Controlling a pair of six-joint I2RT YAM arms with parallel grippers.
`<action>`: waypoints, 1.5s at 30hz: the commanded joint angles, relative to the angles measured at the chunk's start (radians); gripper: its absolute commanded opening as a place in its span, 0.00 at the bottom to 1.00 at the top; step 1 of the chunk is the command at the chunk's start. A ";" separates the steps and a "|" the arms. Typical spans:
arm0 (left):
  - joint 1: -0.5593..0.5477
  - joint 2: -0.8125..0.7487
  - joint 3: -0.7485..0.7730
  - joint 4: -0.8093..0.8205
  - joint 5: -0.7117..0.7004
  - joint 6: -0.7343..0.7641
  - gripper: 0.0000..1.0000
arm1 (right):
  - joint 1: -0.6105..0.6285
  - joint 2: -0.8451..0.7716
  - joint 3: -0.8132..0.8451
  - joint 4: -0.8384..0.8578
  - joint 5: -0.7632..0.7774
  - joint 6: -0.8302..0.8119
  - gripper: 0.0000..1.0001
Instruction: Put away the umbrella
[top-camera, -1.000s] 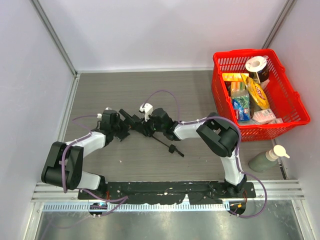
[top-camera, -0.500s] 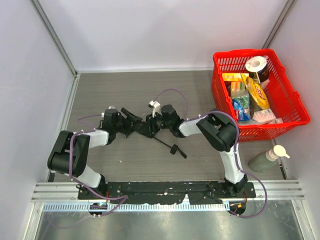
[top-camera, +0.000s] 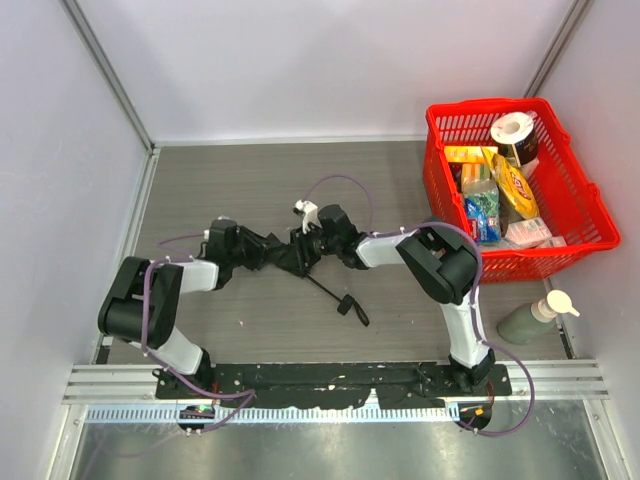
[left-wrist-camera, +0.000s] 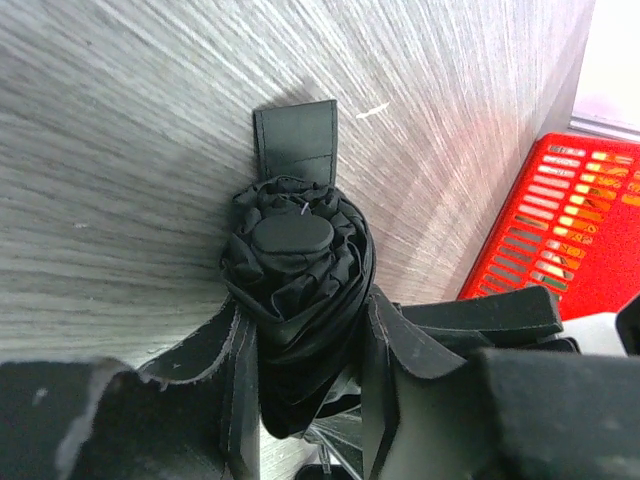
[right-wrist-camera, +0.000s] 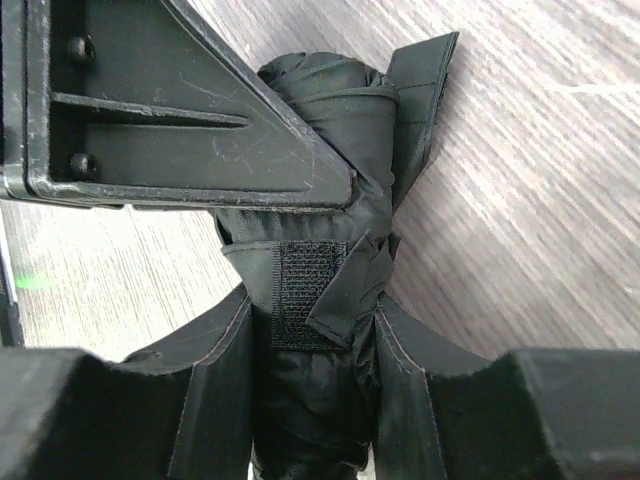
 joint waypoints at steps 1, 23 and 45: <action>-0.015 -0.002 -0.055 -0.174 -0.014 0.080 0.00 | 0.049 -0.074 -0.013 -0.263 0.039 -0.132 0.01; 0.008 -0.330 -0.105 -0.239 0.025 0.150 0.84 | 0.013 -0.019 -0.134 0.184 -0.146 0.239 0.01; -0.008 -0.033 -0.242 0.406 0.125 -0.002 0.80 | -0.009 0.010 -0.157 0.517 -0.271 0.578 0.01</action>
